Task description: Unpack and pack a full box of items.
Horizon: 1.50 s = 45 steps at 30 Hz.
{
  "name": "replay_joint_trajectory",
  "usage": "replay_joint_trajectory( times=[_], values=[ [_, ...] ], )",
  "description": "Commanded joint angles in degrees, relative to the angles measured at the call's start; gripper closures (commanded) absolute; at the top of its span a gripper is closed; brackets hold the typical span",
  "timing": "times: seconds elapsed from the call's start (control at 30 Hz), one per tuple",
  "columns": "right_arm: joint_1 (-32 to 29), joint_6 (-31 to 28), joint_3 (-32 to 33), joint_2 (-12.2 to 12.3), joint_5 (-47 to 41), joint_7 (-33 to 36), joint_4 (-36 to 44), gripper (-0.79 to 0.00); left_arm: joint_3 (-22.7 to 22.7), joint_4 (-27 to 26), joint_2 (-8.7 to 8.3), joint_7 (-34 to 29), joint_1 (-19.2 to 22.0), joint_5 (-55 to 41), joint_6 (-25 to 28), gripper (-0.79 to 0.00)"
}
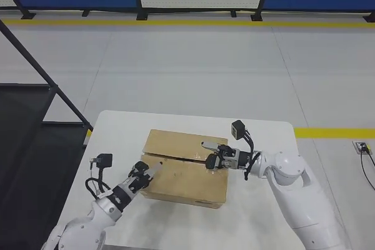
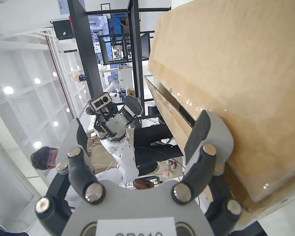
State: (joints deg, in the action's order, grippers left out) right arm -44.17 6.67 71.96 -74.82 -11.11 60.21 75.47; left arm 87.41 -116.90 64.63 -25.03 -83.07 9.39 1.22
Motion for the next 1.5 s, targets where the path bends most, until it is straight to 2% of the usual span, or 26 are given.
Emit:
replay_joint_trajectory(
  times=[0.0, 0.33, 0.4, 0.7, 0.8, 0.87, 0.93, 1.13, 1.23, 1.3, 1.47],
  values=[
    [0.0, 0.03, 0.0, 0.0, 0.01, 0.0, 0.01, -0.785, 4.12, -0.23, -0.15, 0.24, -2.67, -3.73, 1.81, -0.785],
    [0.0, 0.03, 0.0, 0.0, 0.01, 0.0, 0.01, -0.785, 4.03, -0.18, -0.13, 0.37, -2.73, -3.93, 1.82, -0.785],
    [0.0, 0.03, 0.0, 0.0, 0.01, 0.0, 0.01, -0.785, 3.6, 0.22, 0.06, 2.07, -3.45, -5.24, 1.55, -0.785],
    [0.0, 0.03, 0.0, 0.0, 0.01, 0.0, 0.01, -0.785, 5.31, 6.21, 0.84, 9.24, -13.2, -14.3, 5.57, -0.785],
    [0.0, 0.03, 0.0, 0.0, 0.01, 0.0, 0.01, -0.785, 5.64, 8.1, 1.13, 11.06, -14.84, -17.7, 6.94, -0.785],
    [0.0, 0.03, 0.0, 0.0, 0.01, 0.0, 0.01, -0.785, 5.59, 9.32, 1.34, 13.37, -15.19, -18.29, 7.64, -0.785],
    [0.0, 0.03, 0.0, 0.0, 0.01, 0.0, 0.01, -0.785, 4.68, 9.48, 1.41, 15.45, -15.35, -13.75, 7.33, -0.785],
    [0.0, 0.03, 0.0, 0.0, 0.01, 0.0, 0.01, -0.785, 4.68, 9.48, 1.41, 15.45, -15.35, -13.75, 7.33, -0.785],
    [0.0, 0.03, 0.0, 0.0, 0.01, 0.0, 0.01, -0.785, 3.53, 11.3, 1.61, 17.99, -14.31, -11.15, 6.15, -0.785],
    [0.0, 0.03, 0.0, 0.0, 0.01, 0.0, 0.01, -0.785, 1.89, 13.46, 1.9, 17.86, -13.32, -12.9, 5.04, -0.785],
    [0.0, 0.03, 0.0, 0.0, 0.01, 0.0, 0.01, -0.785, 0.57, 18.11, 2.47, 16.8, -11.79, -20.14, 6.36, -0.785]
  ],
)
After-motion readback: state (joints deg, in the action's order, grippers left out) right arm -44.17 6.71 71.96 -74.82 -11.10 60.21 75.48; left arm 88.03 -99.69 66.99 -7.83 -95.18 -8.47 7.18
